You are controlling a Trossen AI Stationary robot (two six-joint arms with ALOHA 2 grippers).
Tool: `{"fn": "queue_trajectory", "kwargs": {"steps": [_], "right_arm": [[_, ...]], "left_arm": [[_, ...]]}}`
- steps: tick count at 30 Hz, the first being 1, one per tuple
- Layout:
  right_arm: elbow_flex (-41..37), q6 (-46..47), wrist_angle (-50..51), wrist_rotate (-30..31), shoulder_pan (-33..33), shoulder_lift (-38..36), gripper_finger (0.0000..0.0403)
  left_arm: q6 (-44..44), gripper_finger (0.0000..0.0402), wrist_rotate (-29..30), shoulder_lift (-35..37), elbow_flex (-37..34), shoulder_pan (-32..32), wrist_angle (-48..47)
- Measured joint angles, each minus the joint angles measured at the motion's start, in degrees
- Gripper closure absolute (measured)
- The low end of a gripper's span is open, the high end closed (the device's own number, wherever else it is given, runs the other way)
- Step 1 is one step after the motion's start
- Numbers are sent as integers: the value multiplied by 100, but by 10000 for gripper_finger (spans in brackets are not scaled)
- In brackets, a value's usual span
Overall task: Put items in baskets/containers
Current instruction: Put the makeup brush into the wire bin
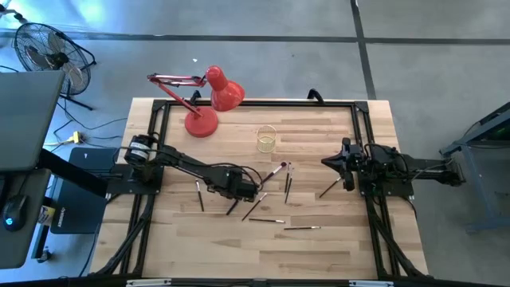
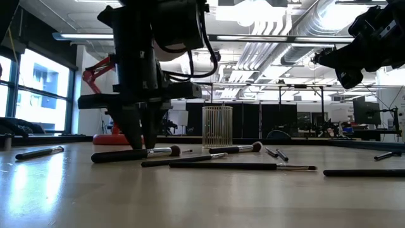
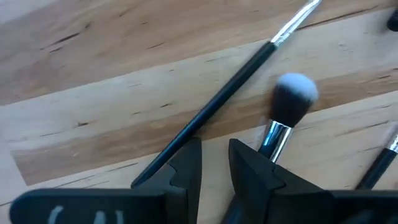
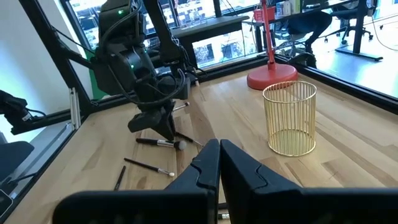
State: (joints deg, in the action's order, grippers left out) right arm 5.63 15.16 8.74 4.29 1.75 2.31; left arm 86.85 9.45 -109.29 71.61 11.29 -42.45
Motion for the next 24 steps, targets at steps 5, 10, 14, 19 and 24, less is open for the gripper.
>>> {"fn": "queue_trajectory", "kwargs": {"steps": [5,10,14,19,24], "right_arm": [[0,0,0,-2,0,0,395],[0,2,0,-2,1,0,396],[0,4,0,-2,1,0,395],[0,16,0,-4,1,0,395],[0,144,0,-7,0,0,396]], "left_arm": [[-427,323,57,48,92,-5,12],[-1296,323,293,48,538,-3,-168],[-1492,323,546,48,737,-16,-654],[-1717,323,400,48,734,-46,-1068],[-2066,323,319,48,734,-42,-1067]]}}
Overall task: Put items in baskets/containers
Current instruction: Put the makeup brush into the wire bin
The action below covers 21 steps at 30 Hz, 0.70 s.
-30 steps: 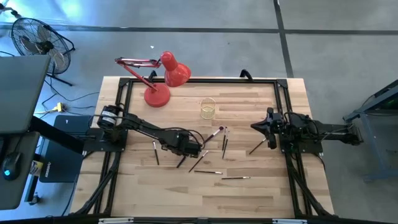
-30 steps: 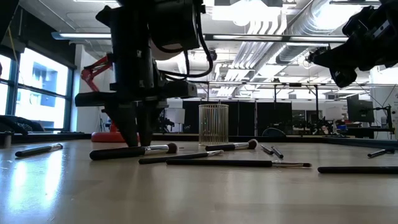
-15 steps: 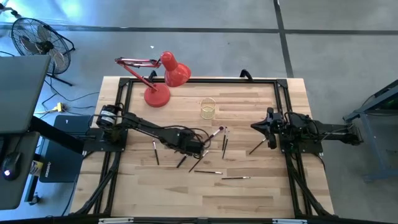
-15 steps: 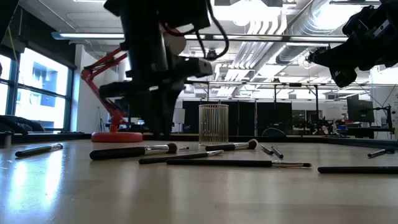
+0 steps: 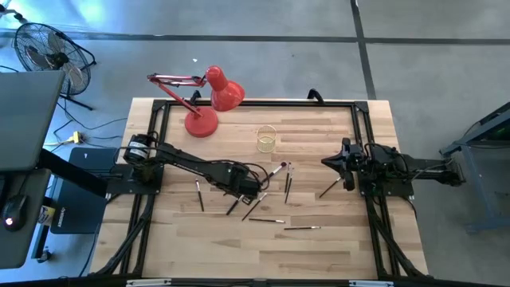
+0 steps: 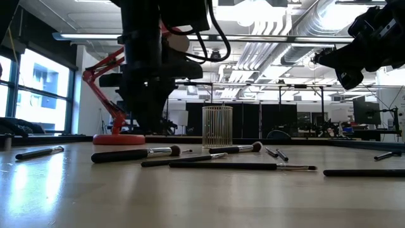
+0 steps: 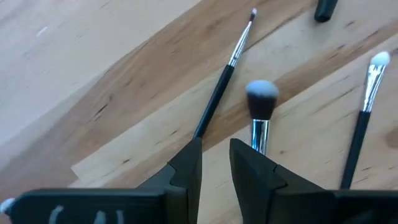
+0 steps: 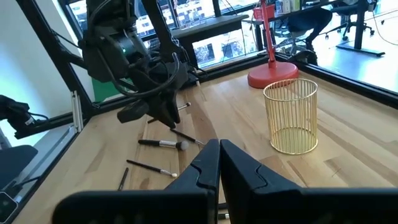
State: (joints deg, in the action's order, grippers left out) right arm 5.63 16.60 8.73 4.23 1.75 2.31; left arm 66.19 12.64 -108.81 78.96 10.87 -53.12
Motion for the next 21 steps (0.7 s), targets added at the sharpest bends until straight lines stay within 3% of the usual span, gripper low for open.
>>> {"fn": "queue_trajectory", "kwargs": {"steps": [21], "right_arm": [[0,117,1,9,1,0,396]], "left_arm": [[-349,323,-395,-9,-573,0,402]]}}
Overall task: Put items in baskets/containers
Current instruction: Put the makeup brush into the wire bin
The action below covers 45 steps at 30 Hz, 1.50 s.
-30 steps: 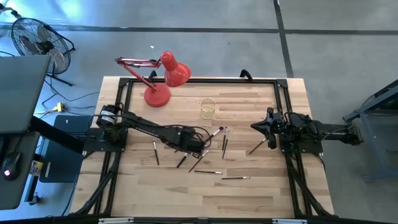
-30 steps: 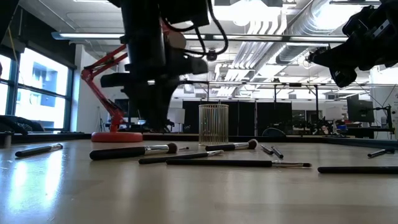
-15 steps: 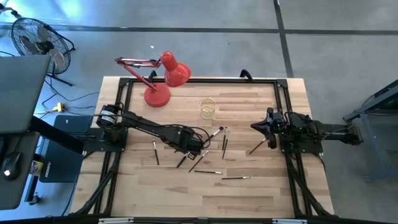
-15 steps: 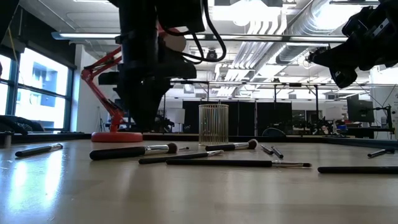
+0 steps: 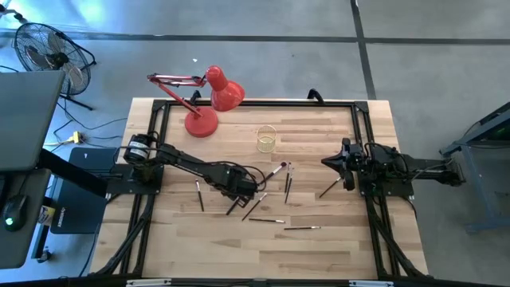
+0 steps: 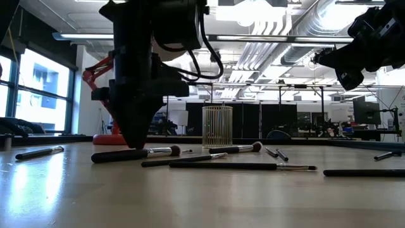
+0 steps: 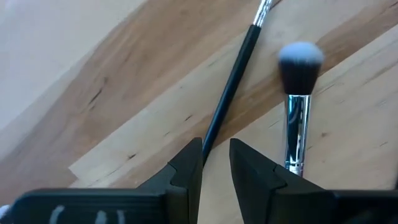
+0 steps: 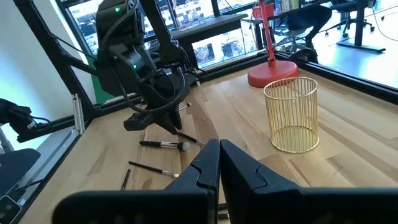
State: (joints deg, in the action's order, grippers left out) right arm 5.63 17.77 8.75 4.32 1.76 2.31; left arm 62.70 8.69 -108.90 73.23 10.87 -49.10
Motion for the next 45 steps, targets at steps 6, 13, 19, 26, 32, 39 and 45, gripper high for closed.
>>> {"fn": "queue_trajectory", "kwargs": {"steps": [6,13,19,26,32,39,45], "right_arm": [[0,19,0,-2,-2,0,396],[0,20,-12,-24,-2,6,400],[0,20,-535,-155,-8,384,402],[0,44,-1515,388,-496,1663,402],[98,560,-2359,1405,-1282,3273,403],[1311,238,-2197,2058,-1779,5386,403],[2226,116,-1718,1996,-1576,7314,403]], "left_arm": [[-571,324,-42,-33,4,0,18],[-1446,387,-427,-346,39,-1,8],[-1977,392,-445,-559,42,0,-67],[-3177,396,-249,-571,39,6,-90],[-3561,398,-95,-579,36,4,-244],[-3585,398,111,-579,26,-111,-358],[-3711,399,319,-579,11,-193,-375]]}}
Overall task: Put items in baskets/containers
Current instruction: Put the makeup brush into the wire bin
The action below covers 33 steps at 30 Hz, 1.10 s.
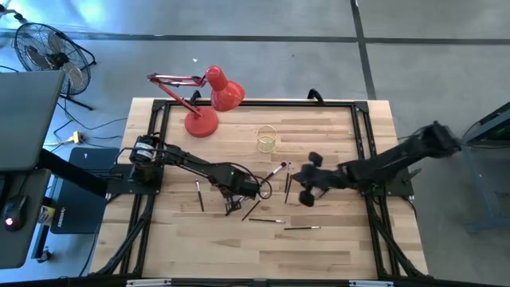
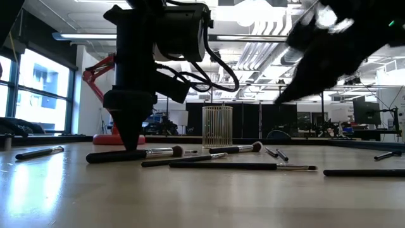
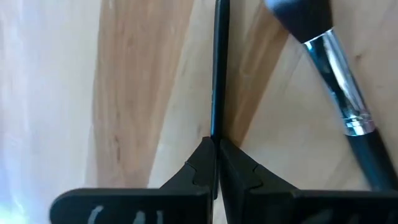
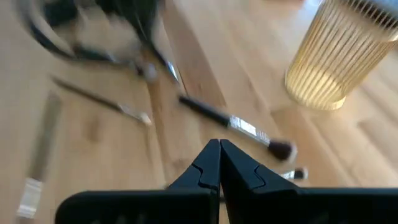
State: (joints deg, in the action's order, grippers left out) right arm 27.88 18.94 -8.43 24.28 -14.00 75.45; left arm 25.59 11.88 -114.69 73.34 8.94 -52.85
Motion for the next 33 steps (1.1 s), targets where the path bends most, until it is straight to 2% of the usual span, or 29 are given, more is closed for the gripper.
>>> {"fn": "queue_trajectory", "kwargs": {"steps": [2,6,9,11,16,18,22,25,29,33], "right_arm": [[120,-144,-267,-205,122,583,403],[205,-387,-1653,-793,360,1489,403],[205,-386,-2682,-1001,476,1956,403],[207,-385,-3018,-1099,526,2148,403],[198,-260,-2959,-1220,552,2259,403],[198,-256,-2961,-1279,548,2259,403],[198,-253,-2980,-1377,548,2259,403],[196,-387,-3087,-1374,553,2259,403],[210,-588,-3313,-1383,628,2259,403],[591,-1006,-2990,-1681,885,2279,403]], "left_arm": [[-89,399,76,0,-5,-20,20],[-82,399,114,0,-13,-26,104],[28,400,109,6,-18,-4,212],[58,400,235,7,-23,51,262],[184,401,282,118,-264,94,596],[320,401,194,407,-666,137,1171],[757,400,37,1122,-1799,145,2931],[839,399,-202,1653,-2536,140,3773],[952,399,-198,1974,-3003,143,4058],[901,400,-203,1998,-3045,147,4021]]}}
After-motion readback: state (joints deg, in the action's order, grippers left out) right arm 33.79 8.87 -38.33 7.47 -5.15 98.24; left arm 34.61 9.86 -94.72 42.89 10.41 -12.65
